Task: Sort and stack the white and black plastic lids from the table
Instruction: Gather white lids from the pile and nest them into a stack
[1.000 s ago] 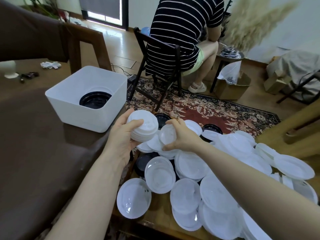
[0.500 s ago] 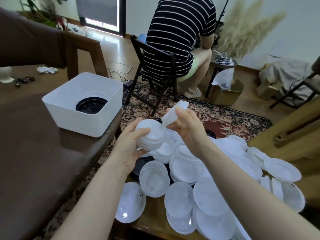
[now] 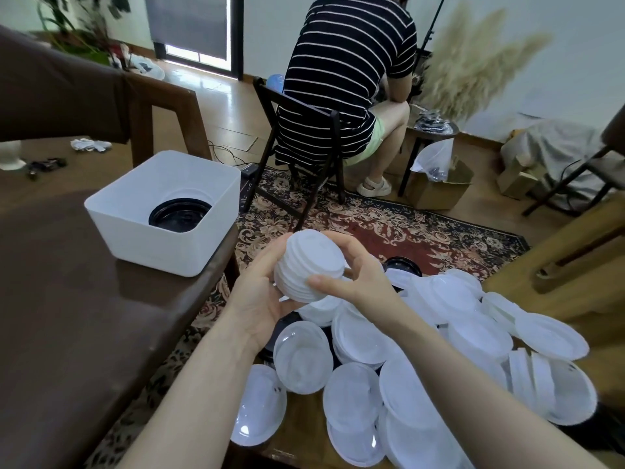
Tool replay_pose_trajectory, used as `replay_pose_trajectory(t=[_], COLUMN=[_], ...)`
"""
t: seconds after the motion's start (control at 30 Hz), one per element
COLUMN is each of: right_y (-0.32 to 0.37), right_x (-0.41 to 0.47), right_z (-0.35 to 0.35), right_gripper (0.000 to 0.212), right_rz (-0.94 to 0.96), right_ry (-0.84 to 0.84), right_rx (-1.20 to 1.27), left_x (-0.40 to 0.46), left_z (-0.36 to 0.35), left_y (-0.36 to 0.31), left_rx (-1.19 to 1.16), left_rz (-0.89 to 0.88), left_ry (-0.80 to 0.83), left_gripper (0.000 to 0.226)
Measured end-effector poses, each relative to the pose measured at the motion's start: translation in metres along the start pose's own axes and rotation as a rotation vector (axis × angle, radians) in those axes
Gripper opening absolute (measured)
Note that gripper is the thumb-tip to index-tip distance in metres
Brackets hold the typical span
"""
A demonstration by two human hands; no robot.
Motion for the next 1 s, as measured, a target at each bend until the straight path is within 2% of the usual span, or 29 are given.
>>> replay_pose_trajectory(t=[0.1, 0.2, 0.27, 0.33, 0.4, 0.47, 0.63, 0.73, 0.9, 1.0], right_y=[0.001, 0.001, -0.003, -0.015, -0.031, -0.045, -0.058, -0.068, -0.07, -0.053], right_x=[0.002, 0.006, 0.011, 0.017, 0.021, 0.026, 0.039, 0.046, 0.05, 0.048], right_z=[-0.005, -0.009, -0.004, 0.005, 0.012, 0.013, -0.006, -0.012, -0.009, 0.008], right_gripper=[0.067, 0.073, 0.075, 0.068, 0.065, 0.069, 0.09, 0.099, 0.092, 0.087], right_rz=[-0.003, 0.001, -0.02, -0.086, -0.135, -0.148, -0.163, -0.203, -0.127, -0.069], right_ry=[0.033, 0.071, 0.017, -0.063, -0.085, -0.038, 0.223, 0.333, 0.267, 0.074], right_rx=[-0.056, -0.105, -0.085, -0.091, -0.25, -0.48, -0.968, -1.114, -1.144, -0.861], left_x=[-0.001, 0.001, 0.003, 0.006, 0.008, 0.012, 0.014, 0.017, 0.017, 0.016], left_z=[-0.002, 0.003, 0.01, 0.018, 0.026, 0.031, 0.029, 0.034, 0.035, 0.031], left_y=[-0.002, -0.009, -0.014, -0.02, -0.026, -0.027, -0.026, -0.026, -0.026, -0.023], left_rx=[0.074, 0.121, 0.092, 0.069, 0.07, 0.081, 0.055, 0.043, 0.046, 0.069], left_rz=[-0.049, -0.164, -0.225, -0.256, -0.264, -0.267, -0.263, -0.24, -0.197, -0.182], left_ry=[0.007, -0.108, -0.171, -0.203, -0.216, -0.227, -0.215, -0.237, -0.229, -0.2], left_gripper=[0.051, 0.04, 0.038, 0.039, 0.041, 0.044, 0.044, 0.047, 0.037, 0.029])
Point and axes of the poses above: each hand's wrist, its own x-axis towards the middle knuckle, its own z-axis out of the back of the hand, y = z × x, the point moved 5 cm from there along x, towards the middle knuckle, and after that the axes turned 4 degrees about -y, right-handed, at the moved point
